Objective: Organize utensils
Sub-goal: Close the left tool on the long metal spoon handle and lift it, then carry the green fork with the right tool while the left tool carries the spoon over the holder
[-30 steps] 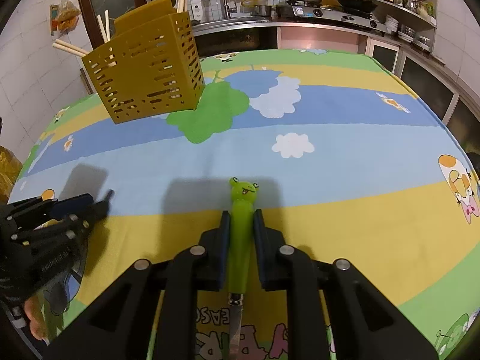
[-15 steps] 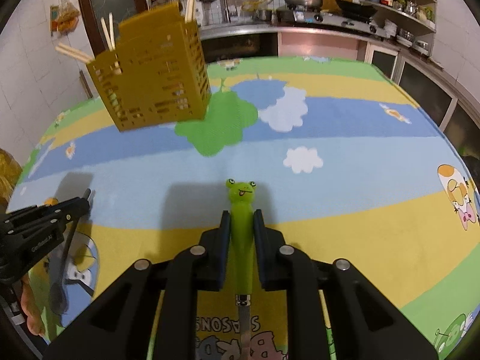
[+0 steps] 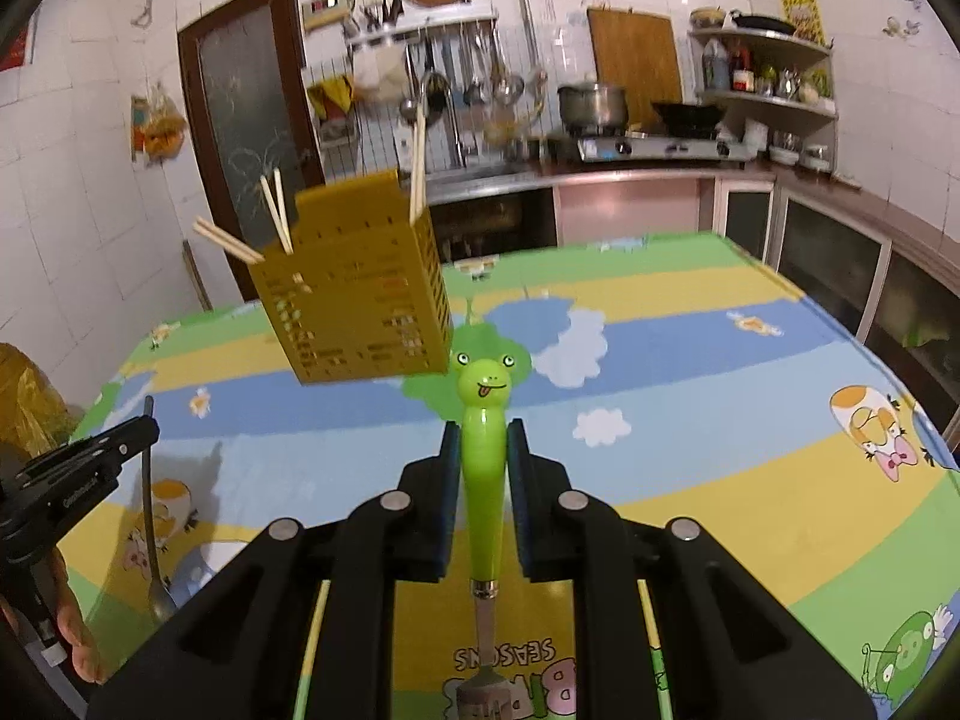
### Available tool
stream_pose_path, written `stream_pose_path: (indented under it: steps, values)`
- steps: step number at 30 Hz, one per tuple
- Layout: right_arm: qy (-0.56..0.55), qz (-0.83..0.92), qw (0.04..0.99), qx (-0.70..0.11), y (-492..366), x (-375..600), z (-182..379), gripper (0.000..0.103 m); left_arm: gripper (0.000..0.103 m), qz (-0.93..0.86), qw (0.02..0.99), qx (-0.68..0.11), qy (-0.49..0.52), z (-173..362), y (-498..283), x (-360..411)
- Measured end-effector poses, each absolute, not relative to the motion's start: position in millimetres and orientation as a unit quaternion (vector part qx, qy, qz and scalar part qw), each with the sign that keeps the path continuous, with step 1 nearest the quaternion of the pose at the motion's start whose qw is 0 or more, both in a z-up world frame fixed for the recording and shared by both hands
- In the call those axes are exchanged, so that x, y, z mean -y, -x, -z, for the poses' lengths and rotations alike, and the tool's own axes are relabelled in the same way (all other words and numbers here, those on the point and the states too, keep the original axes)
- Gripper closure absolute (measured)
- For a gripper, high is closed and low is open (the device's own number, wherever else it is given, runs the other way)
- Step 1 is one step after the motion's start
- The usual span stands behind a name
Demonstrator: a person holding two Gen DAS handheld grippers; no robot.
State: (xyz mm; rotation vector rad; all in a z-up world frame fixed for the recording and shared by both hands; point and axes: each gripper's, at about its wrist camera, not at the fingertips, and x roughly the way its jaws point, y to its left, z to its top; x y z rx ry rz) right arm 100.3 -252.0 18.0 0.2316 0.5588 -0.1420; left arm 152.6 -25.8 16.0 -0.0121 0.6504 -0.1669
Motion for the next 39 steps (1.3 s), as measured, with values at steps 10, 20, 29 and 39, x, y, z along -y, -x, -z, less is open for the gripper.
stream_pose_path:
  steps: [10, 20, 29, 39]
  values:
    - [-0.112, 0.078, 0.967, -0.217, -77, 242, -34, 0.087, 0.094, 0.081, 0.955, -0.280, 0.047, -27, -128, -1]
    - [-0.109, 0.075, 0.971, -0.199, -71, 235, -38, 0.087, 0.094, 0.093, 0.961, -0.256, 0.043, -34, -110, -2]
    - [-0.095, 0.069, 0.978, -0.174, -73, 230, -56, 0.087, 0.094, 0.101, 0.962, -0.247, 0.055, -51, -120, -3]
    - [-0.085, 0.056, 0.986, -0.135, -118, 243, -106, 0.087, 0.094, 0.128, 0.973, -0.186, 0.054, -127, -164, 20]
